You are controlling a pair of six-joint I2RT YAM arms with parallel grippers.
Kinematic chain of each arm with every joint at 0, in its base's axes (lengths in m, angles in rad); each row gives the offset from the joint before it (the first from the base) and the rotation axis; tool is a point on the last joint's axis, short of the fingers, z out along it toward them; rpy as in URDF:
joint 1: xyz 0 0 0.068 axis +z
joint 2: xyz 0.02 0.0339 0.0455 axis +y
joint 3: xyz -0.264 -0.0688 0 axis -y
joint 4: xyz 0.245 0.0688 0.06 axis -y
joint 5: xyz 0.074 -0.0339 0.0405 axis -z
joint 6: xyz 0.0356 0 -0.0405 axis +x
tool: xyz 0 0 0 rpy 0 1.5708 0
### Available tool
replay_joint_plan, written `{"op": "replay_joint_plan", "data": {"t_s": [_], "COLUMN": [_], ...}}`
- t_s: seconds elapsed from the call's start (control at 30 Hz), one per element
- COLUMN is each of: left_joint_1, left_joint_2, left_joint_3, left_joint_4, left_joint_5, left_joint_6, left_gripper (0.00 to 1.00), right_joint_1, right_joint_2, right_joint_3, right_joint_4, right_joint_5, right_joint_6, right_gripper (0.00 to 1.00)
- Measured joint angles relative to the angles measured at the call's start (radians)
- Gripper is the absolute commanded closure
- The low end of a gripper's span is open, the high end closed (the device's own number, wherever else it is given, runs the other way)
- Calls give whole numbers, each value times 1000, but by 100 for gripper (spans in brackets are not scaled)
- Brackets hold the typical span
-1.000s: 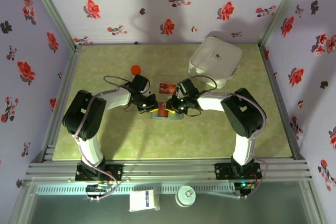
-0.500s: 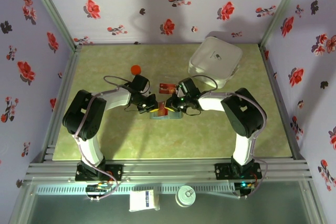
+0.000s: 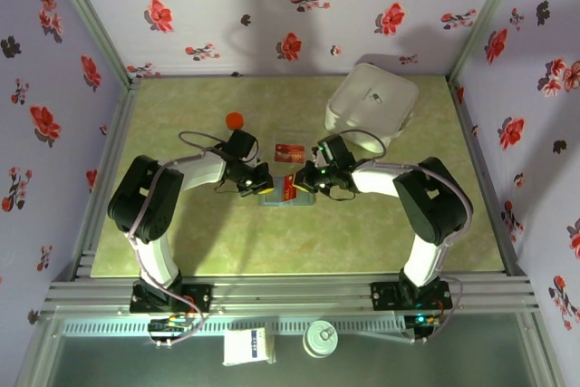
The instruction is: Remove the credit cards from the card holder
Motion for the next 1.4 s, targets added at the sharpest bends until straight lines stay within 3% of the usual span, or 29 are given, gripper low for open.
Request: {"op": "replay_joint_plan", "data": {"t_s": [0.3,0.5,0.87,1.4], "left_joint_1": [-1,-1,28,40], "left_joint_2": [-40,-58,-97,-67], "left_joint_3": [-38,-39,-30,3], "left_joint_4": [-5,-5,-47,-121], "left_joint_5": [-6,-9,-51,-87], "left_joint_6": [-1,-1,11,53], "left_gripper": [100,98,96,100], "right_joint_1": [-14,-15,-14,-12], "right_joint_2": [-68,-74,-74,47], "right_joint_3": [5,78,335,648], "right_joint_4": [-132,-288,-660,-885], "right_joint_5": [36,74,221,269], "right_joint_6": [-81,-226,-717,-1355], "right_gripper": [95,97,100,100]}}
